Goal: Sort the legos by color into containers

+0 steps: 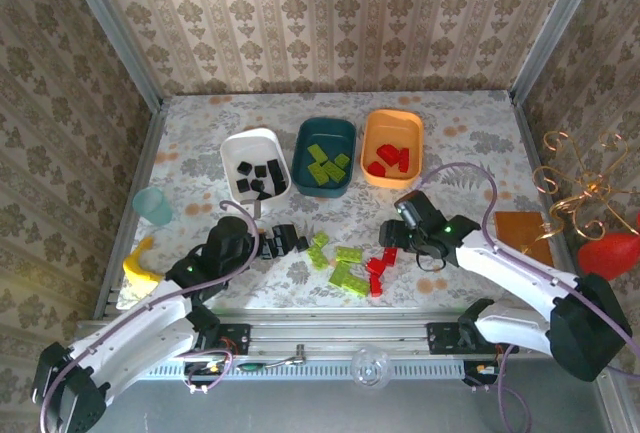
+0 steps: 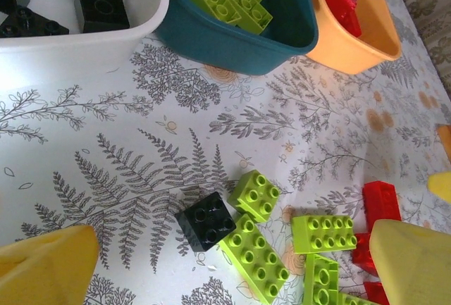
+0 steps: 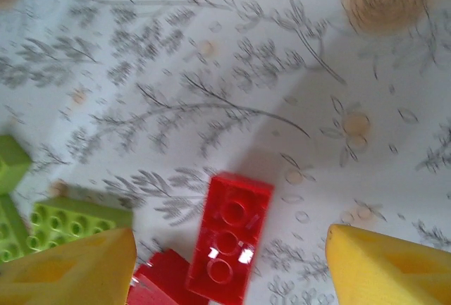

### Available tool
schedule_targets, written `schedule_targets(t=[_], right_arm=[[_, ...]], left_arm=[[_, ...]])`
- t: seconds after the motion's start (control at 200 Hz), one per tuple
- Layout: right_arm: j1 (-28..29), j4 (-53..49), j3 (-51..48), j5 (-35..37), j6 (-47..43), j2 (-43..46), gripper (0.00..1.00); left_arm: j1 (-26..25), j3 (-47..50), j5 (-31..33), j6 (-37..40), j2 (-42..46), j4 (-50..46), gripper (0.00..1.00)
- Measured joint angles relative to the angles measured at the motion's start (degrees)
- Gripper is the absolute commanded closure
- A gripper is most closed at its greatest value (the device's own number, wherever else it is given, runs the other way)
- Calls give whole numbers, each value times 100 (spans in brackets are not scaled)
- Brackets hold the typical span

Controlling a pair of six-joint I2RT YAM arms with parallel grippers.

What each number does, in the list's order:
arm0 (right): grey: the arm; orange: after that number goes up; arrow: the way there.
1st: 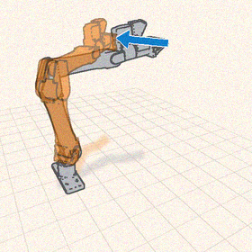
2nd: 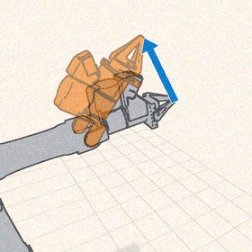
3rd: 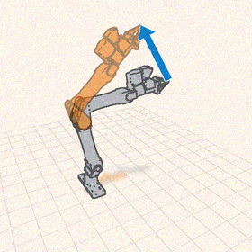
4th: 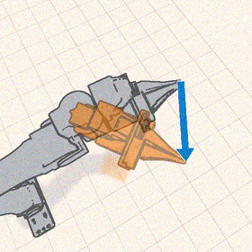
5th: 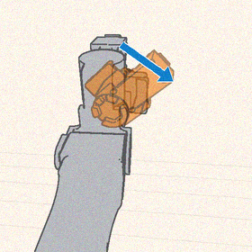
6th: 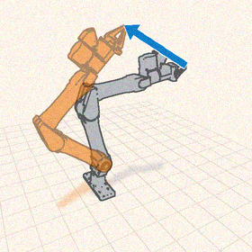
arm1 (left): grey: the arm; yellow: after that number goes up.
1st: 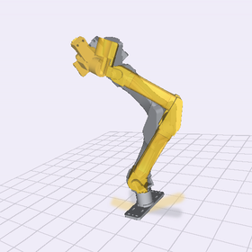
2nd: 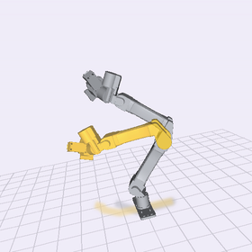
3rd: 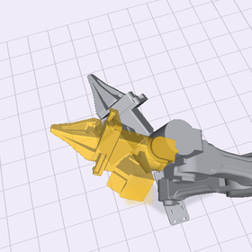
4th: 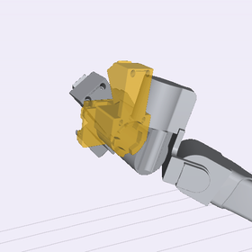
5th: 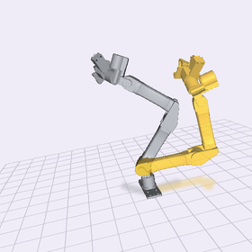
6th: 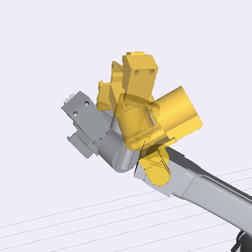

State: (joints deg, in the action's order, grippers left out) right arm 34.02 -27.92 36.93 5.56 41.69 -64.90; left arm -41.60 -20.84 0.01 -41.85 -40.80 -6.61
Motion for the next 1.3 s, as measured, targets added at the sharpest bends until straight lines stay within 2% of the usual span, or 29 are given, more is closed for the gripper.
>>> schedule_targets(t=[0.155,0.465,0.615,0.74,0.82,0.94,1.175,1.3], right_arm=[[0,94,-90,-24,205,-181,27],[0,278,48,-46,247,-1307,34],[11,299,140,20,195,-1659,45],[33,142,254,179,116,-1790,63],[37,72,286,247,63,-1797,69],[37,116,326,262,-81,-1762,73],[-138,243,1005,326,-496,-970,74],[-442,516,1696,372,-654,-999,74]], left_arm=[[0,15,-4,-24,-232,98,0],[0,15,-4,-24,-122,98,0],[0,20,-2,-24,-33,81,0],[0,22,-2,-24,-35,63,0],[0,22,-2,-24,-35,63,0],[0,22,-2,-24,-35,63,0],[0,22,-2,-24,-35,61,0],[0,22,-2,-24,-35,61,0]])
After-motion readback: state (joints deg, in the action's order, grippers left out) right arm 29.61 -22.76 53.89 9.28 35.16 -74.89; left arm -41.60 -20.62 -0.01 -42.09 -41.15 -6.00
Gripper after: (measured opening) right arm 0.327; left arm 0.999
